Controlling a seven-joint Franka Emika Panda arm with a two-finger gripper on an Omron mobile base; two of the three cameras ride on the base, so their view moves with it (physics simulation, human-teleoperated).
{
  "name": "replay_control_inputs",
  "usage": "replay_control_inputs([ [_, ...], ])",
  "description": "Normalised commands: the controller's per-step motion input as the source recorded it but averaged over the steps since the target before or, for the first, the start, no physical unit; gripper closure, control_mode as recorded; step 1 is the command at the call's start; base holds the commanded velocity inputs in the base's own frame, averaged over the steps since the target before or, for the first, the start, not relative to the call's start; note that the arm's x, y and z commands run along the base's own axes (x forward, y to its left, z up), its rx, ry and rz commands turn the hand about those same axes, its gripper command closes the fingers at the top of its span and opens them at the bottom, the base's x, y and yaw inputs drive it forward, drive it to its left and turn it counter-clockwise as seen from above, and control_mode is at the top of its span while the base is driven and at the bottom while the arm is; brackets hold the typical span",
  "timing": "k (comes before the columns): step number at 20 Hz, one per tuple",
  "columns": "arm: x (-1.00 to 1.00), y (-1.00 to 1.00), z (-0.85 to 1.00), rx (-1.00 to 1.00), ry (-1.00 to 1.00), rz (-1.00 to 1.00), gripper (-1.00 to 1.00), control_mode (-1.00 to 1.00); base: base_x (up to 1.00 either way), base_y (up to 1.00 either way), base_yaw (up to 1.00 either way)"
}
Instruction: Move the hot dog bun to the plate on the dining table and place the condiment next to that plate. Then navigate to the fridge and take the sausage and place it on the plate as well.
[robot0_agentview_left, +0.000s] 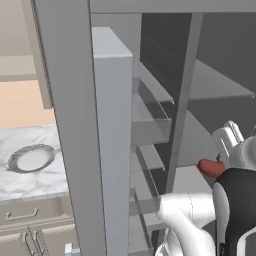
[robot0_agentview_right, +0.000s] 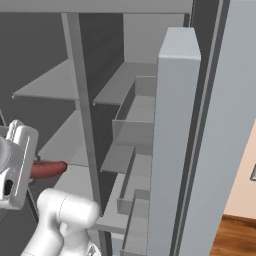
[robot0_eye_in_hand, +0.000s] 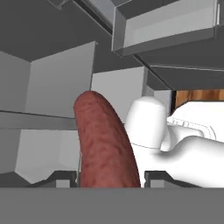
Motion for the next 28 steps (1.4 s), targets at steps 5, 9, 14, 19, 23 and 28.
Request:
replay_control_inputs([
  [5, 0.0, 0.0, 0.0, 0.0, 0.0, 0.0, 1.0, 1.0, -0.68, 0.01, -0.21],
  [9, 0.0, 0.0, 0.0, 0.0, 0.0, 0.0, 1.0, 1.0, -0.87, 0.05, -0.44],
  [14, 0.0, 0.0, 0.0, 0.0, 0.0, 0.0, 1.0, 1.0, -0.86, 0.05, -0.61],
  [19, 0.0, 0.0, 0.0, 0.0, 0.0, 0.0, 1.0, 1.0, -0.61, 0.04, -0.8],
  [23, 0.0, 0.0, 0.0, 0.0, 0.0, 0.0, 1.0, 1.0, -0.49, 0.03, -0.85],
  [28, 0.0, 0.0, 0.0, 0.0, 0.0, 0.0, 1.0, 1.0, -0.4, 0.02, -0.88],
])
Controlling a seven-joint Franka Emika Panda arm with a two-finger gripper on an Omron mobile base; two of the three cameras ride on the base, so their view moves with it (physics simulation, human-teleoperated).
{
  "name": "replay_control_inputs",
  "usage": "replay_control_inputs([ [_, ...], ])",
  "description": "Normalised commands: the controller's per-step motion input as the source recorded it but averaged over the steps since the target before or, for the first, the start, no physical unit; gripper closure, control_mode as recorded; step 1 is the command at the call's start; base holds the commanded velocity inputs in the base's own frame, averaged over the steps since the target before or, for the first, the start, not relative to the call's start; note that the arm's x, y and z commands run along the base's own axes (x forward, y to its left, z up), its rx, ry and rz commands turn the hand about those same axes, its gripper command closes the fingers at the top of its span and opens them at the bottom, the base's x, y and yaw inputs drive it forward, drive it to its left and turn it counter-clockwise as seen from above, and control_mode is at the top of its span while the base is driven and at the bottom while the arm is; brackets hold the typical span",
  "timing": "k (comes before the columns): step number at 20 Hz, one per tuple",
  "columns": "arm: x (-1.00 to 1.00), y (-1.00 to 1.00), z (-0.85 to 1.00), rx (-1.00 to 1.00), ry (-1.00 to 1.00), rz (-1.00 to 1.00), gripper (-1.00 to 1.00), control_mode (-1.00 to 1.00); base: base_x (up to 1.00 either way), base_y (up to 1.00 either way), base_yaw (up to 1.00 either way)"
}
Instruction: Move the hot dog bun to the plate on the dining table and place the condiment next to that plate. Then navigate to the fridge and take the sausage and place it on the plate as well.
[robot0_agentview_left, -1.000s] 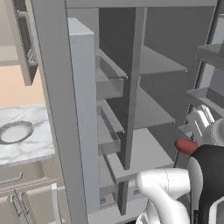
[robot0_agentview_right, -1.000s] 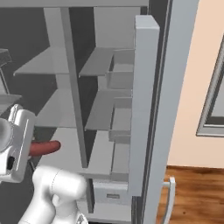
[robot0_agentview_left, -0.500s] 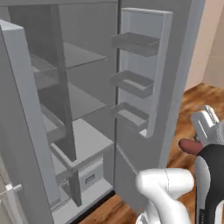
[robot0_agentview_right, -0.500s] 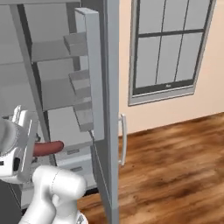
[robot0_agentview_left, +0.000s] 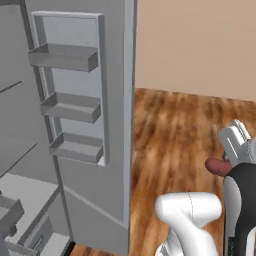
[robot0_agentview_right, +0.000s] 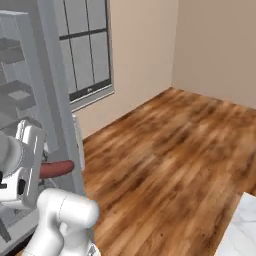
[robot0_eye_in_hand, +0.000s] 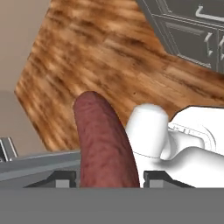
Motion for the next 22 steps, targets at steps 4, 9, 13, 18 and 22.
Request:
replay_control_inputs([
  [4, 0.0, 0.0, 0.0, 0.0, 0.0, 0.0, 1.0, 1.0, -0.16, 0.0, -0.96],
  [9, 0.0, 0.0, 0.0, 0.0, 0.0, 0.0, 1.0, 1.0, -0.02, 0.0, -0.99],
  [13, 0.0, 0.0, 0.0, 0.0, 0.0, 0.0, 1.0, 1.0, 0.0, 0.0, -0.96],
  [18, 0.0, 0.0, 0.0, 0.0, 0.0, 0.0, 1.0, 1.0, 0.03, 0.09, -0.91],
  [22, 0.0, 0.0, 0.0, 0.0, 0.0, 0.0, 1.0, 1.0, 0.47, 0.48, -0.66],
])
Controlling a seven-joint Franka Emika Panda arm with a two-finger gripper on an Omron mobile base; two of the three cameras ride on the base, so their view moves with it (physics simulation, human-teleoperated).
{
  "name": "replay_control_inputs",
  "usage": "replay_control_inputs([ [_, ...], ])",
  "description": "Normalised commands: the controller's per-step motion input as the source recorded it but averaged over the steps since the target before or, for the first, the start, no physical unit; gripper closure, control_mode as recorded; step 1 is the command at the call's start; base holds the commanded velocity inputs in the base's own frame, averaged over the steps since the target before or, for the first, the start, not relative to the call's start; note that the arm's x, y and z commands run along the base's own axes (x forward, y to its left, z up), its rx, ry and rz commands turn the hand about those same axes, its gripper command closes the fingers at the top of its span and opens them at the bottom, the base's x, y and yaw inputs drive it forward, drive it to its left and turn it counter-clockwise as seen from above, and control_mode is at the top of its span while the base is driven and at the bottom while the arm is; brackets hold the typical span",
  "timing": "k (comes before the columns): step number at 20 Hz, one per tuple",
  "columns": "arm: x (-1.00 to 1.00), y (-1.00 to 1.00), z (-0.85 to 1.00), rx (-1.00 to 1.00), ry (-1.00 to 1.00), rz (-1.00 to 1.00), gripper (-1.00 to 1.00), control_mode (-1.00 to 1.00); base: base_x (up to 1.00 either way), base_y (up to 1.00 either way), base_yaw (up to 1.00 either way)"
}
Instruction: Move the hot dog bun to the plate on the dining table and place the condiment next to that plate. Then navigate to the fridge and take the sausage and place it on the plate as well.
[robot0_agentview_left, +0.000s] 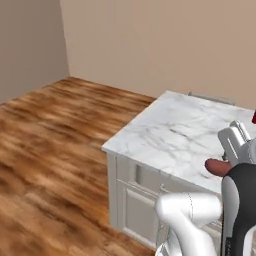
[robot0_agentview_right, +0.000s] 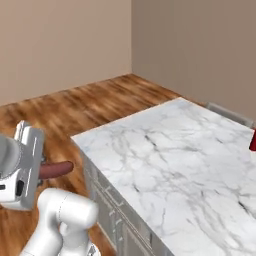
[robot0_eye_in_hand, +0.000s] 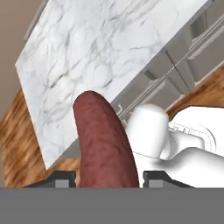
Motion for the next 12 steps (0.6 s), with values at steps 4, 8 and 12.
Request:
replay_control_inputs([
  [4, 0.0, 0.0, 0.0, 0.0, 0.0, 0.0, 1.0, 1.0, 0.61, 0.59, -0.55],
  [8, 0.0, 0.0, 0.0, 0.0, 0.0, 0.0, 1.0, 1.0, 0.13, 0.12, -0.72],
  [12, 0.0, 0.0, 0.0, 0.0, 0.0, 0.0, 1.0, 1.0, 0.07, 0.37, -0.72],
])
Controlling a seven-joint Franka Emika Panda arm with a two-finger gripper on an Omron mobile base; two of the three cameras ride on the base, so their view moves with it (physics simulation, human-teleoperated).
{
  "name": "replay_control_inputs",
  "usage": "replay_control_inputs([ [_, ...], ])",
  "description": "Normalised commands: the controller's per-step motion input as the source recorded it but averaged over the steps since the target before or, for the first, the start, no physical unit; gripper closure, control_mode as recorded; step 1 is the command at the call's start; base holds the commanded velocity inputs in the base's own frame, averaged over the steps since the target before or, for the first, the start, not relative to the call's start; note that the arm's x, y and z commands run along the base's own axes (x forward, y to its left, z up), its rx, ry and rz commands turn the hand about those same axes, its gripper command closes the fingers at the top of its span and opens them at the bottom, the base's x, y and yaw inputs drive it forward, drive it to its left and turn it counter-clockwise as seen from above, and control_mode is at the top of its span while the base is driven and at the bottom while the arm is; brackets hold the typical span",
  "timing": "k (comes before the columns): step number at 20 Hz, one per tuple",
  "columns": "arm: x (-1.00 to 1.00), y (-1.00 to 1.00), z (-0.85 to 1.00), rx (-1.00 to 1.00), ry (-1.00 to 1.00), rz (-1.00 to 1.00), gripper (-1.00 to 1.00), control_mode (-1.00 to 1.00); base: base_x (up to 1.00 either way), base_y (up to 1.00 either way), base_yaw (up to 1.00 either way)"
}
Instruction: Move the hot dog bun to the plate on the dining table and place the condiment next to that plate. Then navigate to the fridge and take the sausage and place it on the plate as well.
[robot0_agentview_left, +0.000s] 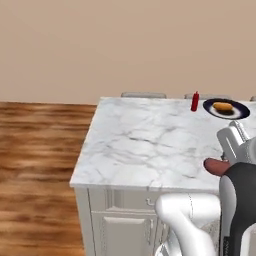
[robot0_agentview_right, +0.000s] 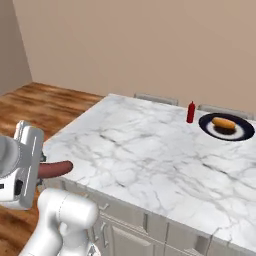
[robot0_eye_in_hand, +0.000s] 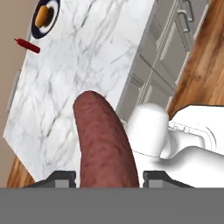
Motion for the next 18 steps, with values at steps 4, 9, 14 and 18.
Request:
replay_control_inputs([
  [4, 0.0, 0.0, 0.0, 0.0, 0.0, 0.0, 1.0, 1.0, 0.0, 0.91, -0.55],
  [9, 0.0, 0.0, 0.0, 0.0, 0.0, 0.0, 1.0, 1.0, 0.06, 0.75, -0.49],
  [14, 0.0, 0.0, 0.0, 0.0, 0.0, 0.0, 1.0, 1.0, 0.53, -0.62, -0.38],
  [18, 0.0, 0.0, 0.0, 0.0, 0.0, 0.0, 1.0, 1.0, 0.57, -0.8, -0.26],
])
